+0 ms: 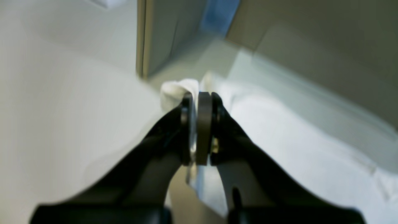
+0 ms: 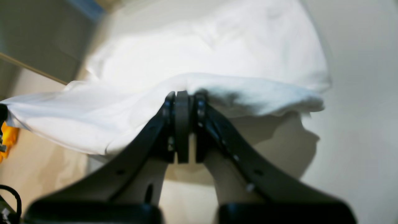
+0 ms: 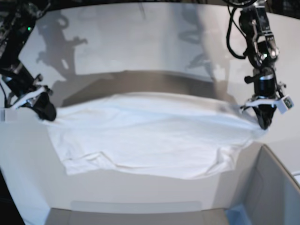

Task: Layout the t-shirt on the table in an organized manner, then fold the t-shirt properly
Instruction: 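Lift the shirt by the shoulders and flip it over, laying it down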

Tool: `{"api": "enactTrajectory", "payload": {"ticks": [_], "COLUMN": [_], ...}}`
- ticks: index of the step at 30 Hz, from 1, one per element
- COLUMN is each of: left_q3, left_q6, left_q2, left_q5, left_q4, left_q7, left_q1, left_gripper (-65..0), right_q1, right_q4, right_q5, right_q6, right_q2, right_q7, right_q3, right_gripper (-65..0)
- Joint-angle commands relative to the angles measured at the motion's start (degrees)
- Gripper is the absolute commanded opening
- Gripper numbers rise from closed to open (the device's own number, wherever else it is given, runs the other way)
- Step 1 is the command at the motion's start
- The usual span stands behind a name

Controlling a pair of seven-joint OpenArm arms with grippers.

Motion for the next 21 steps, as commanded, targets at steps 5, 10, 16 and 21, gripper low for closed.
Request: {"api": "enactTrajectory", "payload": {"ticks": [5,10,16,21], "left_q3": [-0.3,-0.3,-2.1,-6.1], "left_q6": [0.2,0.3,0.3,0.3], "left_q2": [-0.8,-0.8,-0.9,-0.9], "left_q5": [0.3,0.5,0.6,0.6], "left_q4": [5.1,7.5,8.3,8.8], "left_q7": [-12.9,-23.7,-32.0,-37.6], "left_q1": [-5.8,-10.3,-11.8,-11.5], "left_gripper": [-65.0,-65.0,-65.0,-65.0], "right_q1": [14.3,26.2,34.4,36.1], "right_q4": [1.0,1.1,1.1,1.2], "right_q5": [0.7,0.7,5.5,14.6], "right_q6": [0.4,0.4,0.5,0.5], "right_q2": [2.1,0.3,0.4,0.4], "right_q7": [6.5,6.7,6.8,6.8], "right_q3": [0.3,0.3,2.8,9.7], "right_gripper": [-65.0,-65.0,-65.0,-65.0]}}
